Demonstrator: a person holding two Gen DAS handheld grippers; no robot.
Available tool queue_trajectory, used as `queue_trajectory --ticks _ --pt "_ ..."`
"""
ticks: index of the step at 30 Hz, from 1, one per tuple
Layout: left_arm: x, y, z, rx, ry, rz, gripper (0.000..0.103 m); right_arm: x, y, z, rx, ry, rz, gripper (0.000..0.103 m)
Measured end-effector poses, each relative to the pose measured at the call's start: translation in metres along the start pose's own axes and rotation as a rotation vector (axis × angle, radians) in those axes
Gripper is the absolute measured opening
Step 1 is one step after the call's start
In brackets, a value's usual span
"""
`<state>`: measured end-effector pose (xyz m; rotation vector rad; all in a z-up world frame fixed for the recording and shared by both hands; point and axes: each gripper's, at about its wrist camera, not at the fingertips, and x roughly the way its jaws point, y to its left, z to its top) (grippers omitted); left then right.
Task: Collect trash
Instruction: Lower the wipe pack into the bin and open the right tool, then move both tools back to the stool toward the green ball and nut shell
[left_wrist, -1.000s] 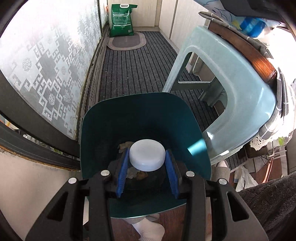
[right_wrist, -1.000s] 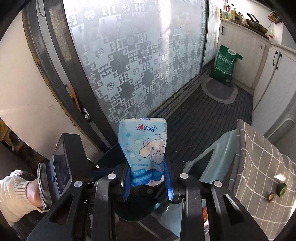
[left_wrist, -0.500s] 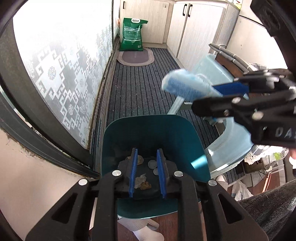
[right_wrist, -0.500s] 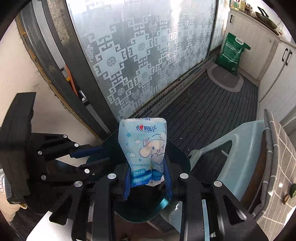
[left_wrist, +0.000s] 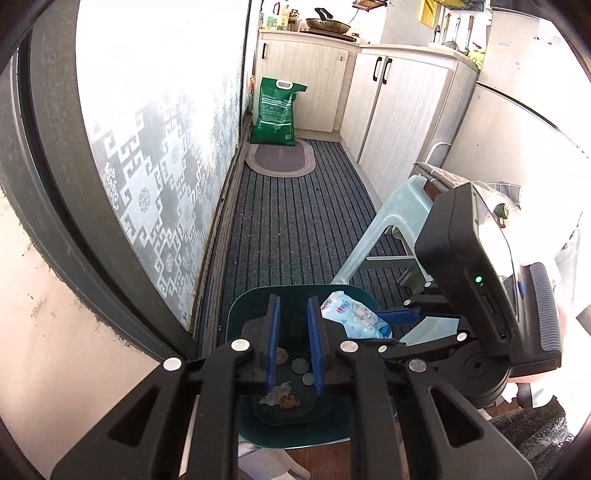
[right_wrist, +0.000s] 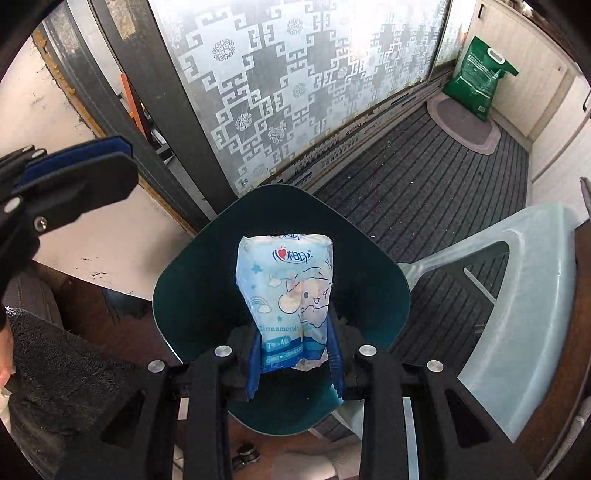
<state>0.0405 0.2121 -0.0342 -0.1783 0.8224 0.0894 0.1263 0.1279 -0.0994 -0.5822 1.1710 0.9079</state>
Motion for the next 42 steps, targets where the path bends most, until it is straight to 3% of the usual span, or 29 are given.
queue_trajectory --ticks 8,12,15,20,26,33,42 --pt "-0.017 0.001 0.008 -0.015 -0.050 -0.011 0.017 0.019 0.000 -0.011 -0.022 0.071 -0.003 0.033" --pt "-0.025 0.000 0.014 -0.021 -0.078 -0.019 0.017 0.023 0.002 -0.014 -0.023 0.083 0.009 0.039" --pt "-0.031 -0.004 0.018 -0.023 -0.096 -0.028 0.017 0.024 0.002 -0.018 -0.023 0.094 0.015 0.049" --pt "-0.040 -0.010 0.023 -0.022 -0.125 -0.034 0.017 0.019 0.000 -0.021 -0.017 0.078 0.027 0.051" --pt "-0.049 -0.015 0.030 -0.033 -0.169 -0.023 0.018 -0.006 0.002 -0.020 -0.030 -0.005 0.057 0.050" --pt "-0.057 -0.024 0.038 -0.037 -0.200 -0.044 0.023 -0.056 -0.003 -0.015 -0.034 -0.159 0.053 0.033" --pt "-0.051 -0.055 0.045 0.002 -0.198 -0.084 0.029 -0.122 -0.054 -0.023 0.056 -0.334 -0.023 0.032"
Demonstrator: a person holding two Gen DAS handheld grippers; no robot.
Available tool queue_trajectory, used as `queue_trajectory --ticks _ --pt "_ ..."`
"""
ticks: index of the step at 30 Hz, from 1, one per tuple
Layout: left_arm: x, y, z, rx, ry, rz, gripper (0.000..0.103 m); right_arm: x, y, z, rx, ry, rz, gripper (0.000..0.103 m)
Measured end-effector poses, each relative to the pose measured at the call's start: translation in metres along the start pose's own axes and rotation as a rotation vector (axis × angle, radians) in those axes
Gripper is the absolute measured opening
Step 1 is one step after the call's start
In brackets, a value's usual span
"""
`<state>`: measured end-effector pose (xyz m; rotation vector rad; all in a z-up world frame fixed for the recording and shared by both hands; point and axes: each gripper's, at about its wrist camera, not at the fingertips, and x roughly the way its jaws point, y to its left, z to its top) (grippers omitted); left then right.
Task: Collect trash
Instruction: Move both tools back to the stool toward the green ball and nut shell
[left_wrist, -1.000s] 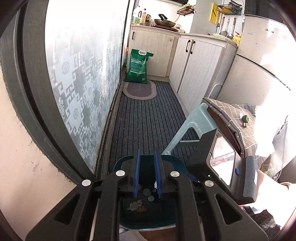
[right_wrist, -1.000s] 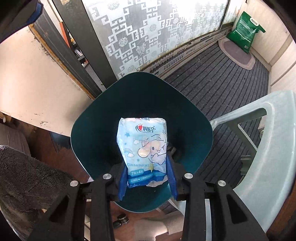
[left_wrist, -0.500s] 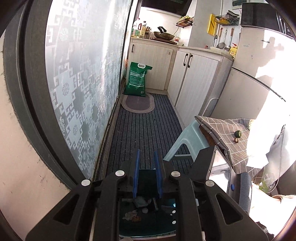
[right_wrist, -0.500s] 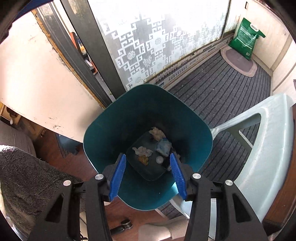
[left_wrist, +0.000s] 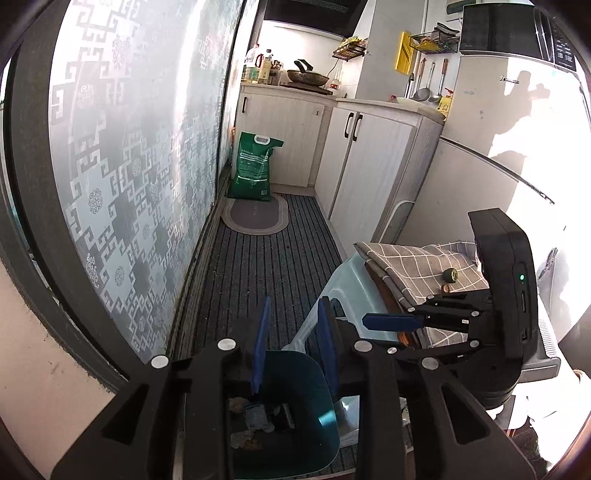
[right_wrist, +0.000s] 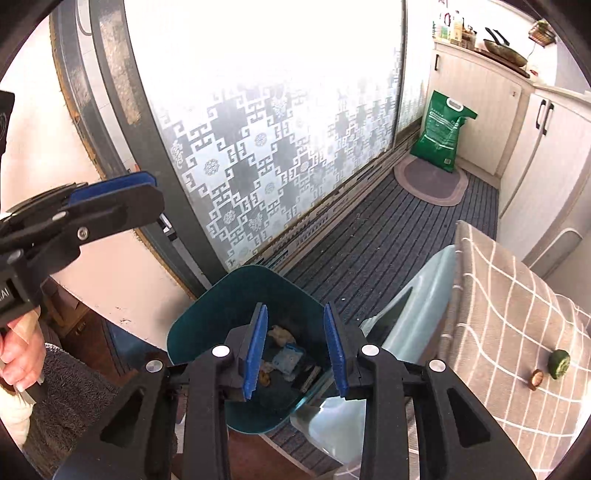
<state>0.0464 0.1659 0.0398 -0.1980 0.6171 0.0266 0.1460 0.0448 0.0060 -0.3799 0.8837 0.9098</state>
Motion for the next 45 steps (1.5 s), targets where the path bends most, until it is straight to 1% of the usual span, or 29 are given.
queue_trajectory --ticks 3,7,13,15,20,23,24,28,31,36,37,39,40,41,45 --pt "0.006 -0.014 0.003 0.026 0.004 -0.018 0.033 -0.016 -0.028 -0.002 0.036 -0.026 -0.049 0.032" --pt "0.014 -0.032 0.007 0.059 0.009 -0.040 0.037 -0.038 -0.067 -0.009 0.077 -0.053 -0.136 0.032" --pt "0.033 -0.064 0.011 0.104 0.025 -0.075 0.039 -0.060 -0.123 -0.025 0.169 -0.080 -0.238 0.032" --pt "0.039 -0.076 0.011 0.122 0.033 -0.084 0.040 -0.062 -0.138 -0.030 0.194 -0.073 -0.276 0.032" --pt "0.055 -0.099 0.014 0.137 0.049 -0.115 0.045 -0.062 -0.167 -0.045 0.249 -0.053 -0.322 0.032" --pt "0.063 -0.116 0.013 0.164 0.056 -0.137 0.046 -0.056 -0.180 -0.052 0.270 -0.028 -0.361 0.032" --pt "0.065 -0.122 0.012 0.173 0.059 -0.143 0.046 -0.054 -0.185 -0.054 0.281 -0.022 -0.366 0.032" --pt "0.078 -0.138 0.009 0.198 0.081 -0.164 0.048 -0.048 -0.200 -0.061 0.315 -0.014 -0.390 0.043" --pt "0.089 -0.148 0.007 0.214 0.096 -0.176 0.049 -0.044 -0.209 -0.066 0.342 -0.008 -0.379 0.046" --pt "0.107 -0.160 0.006 0.220 0.126 -0.194 0.049 -0.034 -0.217 -0.068 0.359 0.000 -0.355 0.045" --pt "0.110 -0.162 0.006 0.218 0.132 -0.195 0.049 -0.033 -0.218 -0.068 0.362 -0.001 -0.353 0.040" --pt "0.117 -0.164 0.005 0.214 0.146 -0.200 0.045 -0.031 -0.218 -0.066 0.359 0.005 -0.342 0.032" --pt "0.121 -0.165 0.005 0.213 0.153 -0.201 0.041 -0.031 -0.217 -0.065 0.355 0.005 -0.338 0.027" --pt "0.124 -0.168 0.005 0.214 0.159 -0.202 0.038 -0.031 -0.216 -0.065 0.354 0.002 -0.329 0.025" --pt "0.136 -0.183 0.003 0.216 0.176 -0.213 0.037 -0.046 -0.216 -0.069 0.347 -0.019 -0.324 0.025"
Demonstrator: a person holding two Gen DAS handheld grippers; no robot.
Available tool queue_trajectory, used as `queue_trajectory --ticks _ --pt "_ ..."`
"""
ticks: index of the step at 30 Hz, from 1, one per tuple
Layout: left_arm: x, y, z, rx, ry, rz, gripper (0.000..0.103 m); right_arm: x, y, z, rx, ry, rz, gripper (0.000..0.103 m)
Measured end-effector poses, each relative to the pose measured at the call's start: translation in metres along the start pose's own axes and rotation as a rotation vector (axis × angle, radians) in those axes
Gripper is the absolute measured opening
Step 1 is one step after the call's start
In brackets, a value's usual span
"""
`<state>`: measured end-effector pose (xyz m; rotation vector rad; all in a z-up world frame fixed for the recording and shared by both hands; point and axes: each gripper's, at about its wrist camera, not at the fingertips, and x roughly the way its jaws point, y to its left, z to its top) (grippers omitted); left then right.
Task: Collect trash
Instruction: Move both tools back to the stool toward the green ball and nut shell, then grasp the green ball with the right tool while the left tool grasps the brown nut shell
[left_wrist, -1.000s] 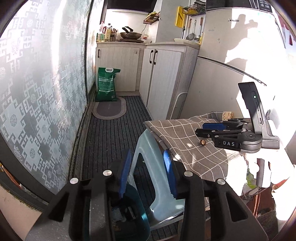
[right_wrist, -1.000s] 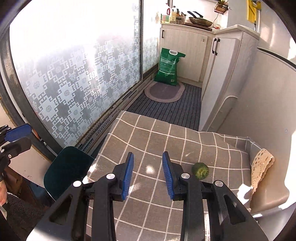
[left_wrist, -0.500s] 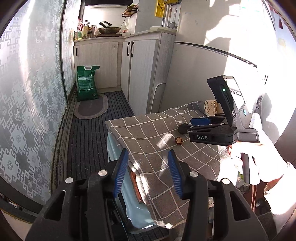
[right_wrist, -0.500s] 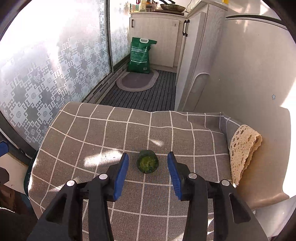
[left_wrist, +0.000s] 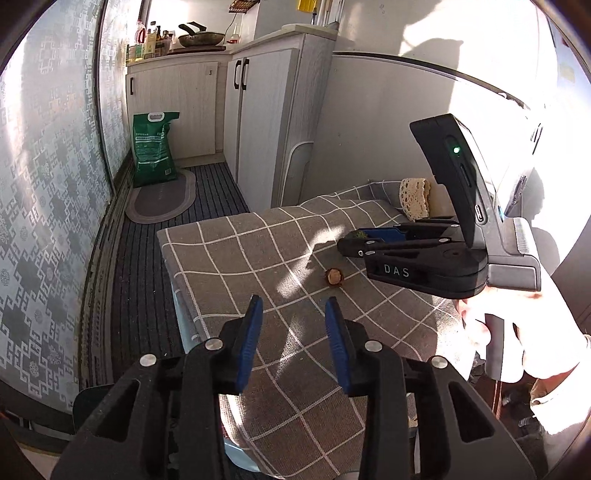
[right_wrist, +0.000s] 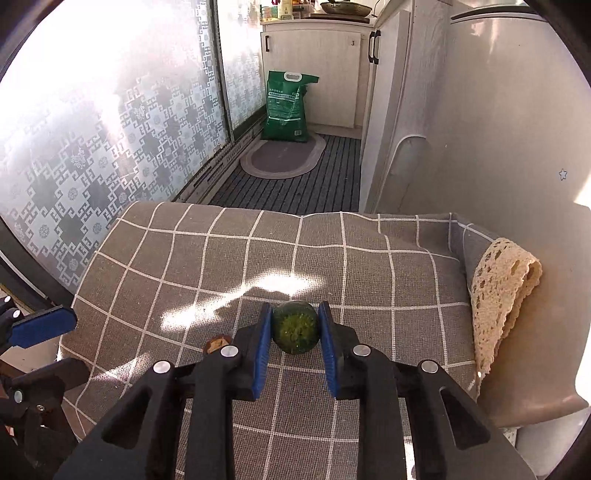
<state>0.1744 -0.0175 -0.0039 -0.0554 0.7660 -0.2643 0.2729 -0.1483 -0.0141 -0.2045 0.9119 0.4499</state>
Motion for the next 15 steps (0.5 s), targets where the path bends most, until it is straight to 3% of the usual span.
queue_trajectory --ticks 11,15 --pt "0.052 -0.031 0.009 0.005 0.055 -0.027 0.040 -0.041 -0.027 -0.023 -0.008 -0.034 0.023 0.025" --pt "0.068 -0.035 0.013 0.007 0.066 0.007 0.038 -0.050 -0.039 -0.031 0.000 -0.045 0.033 0.025"
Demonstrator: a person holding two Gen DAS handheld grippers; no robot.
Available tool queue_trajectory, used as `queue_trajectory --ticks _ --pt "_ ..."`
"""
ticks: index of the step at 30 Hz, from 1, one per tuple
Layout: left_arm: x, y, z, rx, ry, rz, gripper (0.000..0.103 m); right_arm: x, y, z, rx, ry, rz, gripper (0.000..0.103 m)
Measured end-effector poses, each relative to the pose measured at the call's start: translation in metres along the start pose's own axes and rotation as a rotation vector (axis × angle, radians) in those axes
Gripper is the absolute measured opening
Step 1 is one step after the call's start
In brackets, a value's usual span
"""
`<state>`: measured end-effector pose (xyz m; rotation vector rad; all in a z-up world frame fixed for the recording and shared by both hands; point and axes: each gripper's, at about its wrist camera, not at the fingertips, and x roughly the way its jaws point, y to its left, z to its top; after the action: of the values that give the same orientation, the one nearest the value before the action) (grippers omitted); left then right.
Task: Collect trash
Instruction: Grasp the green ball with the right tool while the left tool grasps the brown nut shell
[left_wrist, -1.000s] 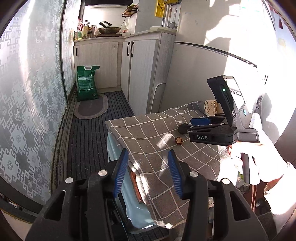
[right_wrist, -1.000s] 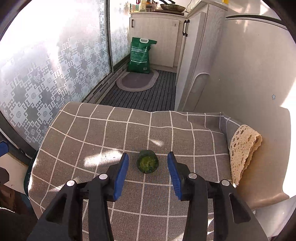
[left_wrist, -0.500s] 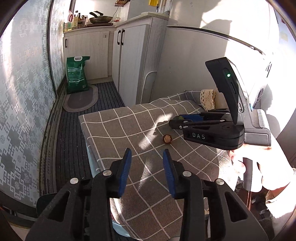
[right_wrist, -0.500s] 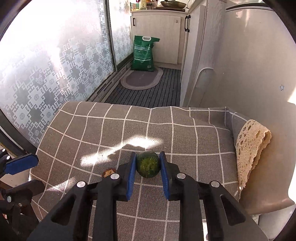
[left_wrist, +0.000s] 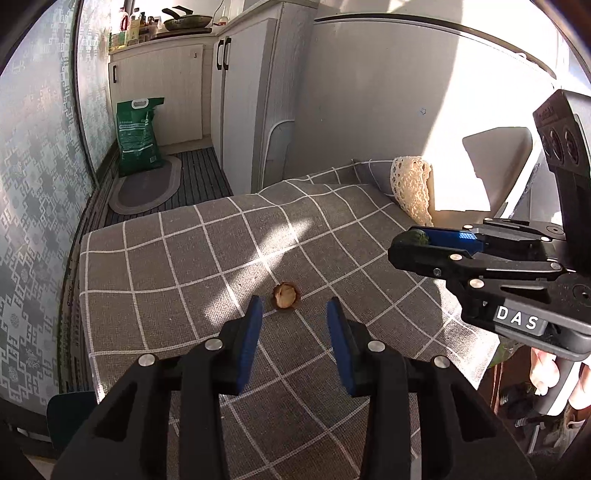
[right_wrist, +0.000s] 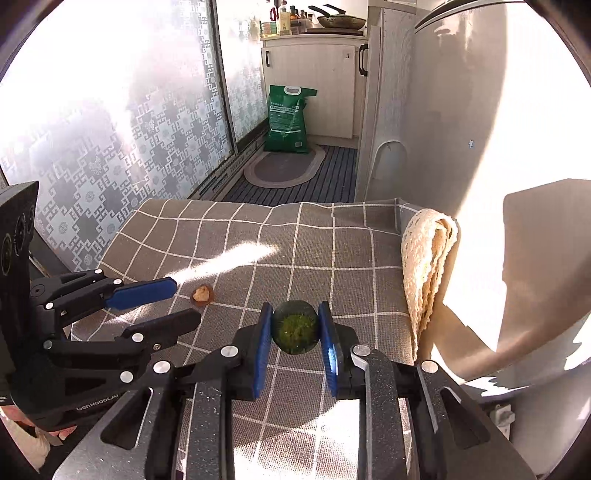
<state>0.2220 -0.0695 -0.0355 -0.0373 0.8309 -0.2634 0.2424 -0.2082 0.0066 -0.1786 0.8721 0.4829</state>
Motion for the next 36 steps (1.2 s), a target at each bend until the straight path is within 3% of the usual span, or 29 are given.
queue_trajectory --ticks 9,13,19,28,36 --pt "0.020 -0.005 0.004 -0.011 0.021 0.033 0.033 -0.010 -0.020 -0.013 0.010 -0.011 0.023 0.025" --pt "0.022 -0.003 0.005 -0.016 0.019 0.046 0.022 -0.011 -0.019 -0.015 0.002 -0.009 0.034 0.025" --pt "0.017 -0.002 0.004 -0.016 0.016 0.044 0.021 -0.010 -0.015 -0.015 -0.003 -0.003 0.038 0.025" --pt "-0.022 0.016 0.003 -0.051 -0.026 0.037 0.021 -0.006 0.012 -0.004 -0.031 0.006 0.057 0.025" --pt "-0.073 0.053 -0.007 -0.090 -0.083 0.067 0.021 -0.007 0.059 0.010 -0.085 0.001 0.094 0.025"
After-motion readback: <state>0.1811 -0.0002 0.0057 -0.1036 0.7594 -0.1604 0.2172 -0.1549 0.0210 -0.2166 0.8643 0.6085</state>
